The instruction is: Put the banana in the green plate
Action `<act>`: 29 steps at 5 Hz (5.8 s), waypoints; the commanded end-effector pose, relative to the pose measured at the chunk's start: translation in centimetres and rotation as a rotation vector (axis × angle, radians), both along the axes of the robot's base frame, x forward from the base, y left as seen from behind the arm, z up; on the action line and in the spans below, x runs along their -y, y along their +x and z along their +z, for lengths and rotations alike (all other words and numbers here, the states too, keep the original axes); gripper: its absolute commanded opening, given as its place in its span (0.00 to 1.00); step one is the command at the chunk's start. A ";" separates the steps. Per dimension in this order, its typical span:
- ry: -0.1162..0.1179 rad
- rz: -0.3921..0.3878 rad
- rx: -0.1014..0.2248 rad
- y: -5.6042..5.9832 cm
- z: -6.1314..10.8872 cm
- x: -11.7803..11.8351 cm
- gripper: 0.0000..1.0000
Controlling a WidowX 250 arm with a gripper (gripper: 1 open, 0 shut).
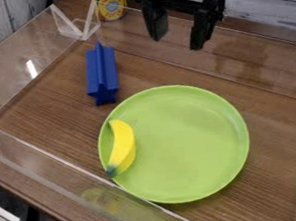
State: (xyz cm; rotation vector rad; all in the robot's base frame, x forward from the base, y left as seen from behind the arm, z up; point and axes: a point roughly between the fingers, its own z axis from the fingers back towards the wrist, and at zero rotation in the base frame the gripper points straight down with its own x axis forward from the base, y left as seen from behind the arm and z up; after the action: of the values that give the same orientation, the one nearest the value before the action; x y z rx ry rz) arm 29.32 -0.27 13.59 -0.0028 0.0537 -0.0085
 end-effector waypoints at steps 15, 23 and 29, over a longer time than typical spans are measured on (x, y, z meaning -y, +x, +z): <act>0.000 0.120 -0.113 -8.5 -5.9 -2.1 1.00; -0.024 0.165 -0.122 -9.8 -8.3 -3.0 1.00; -0.035 0.116 -0.112 -9.9 -9.6 -2.8 0.00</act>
State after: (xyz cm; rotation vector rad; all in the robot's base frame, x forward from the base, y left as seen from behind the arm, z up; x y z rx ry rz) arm 19.15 2.35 3.69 -0.0399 0.1842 0.1055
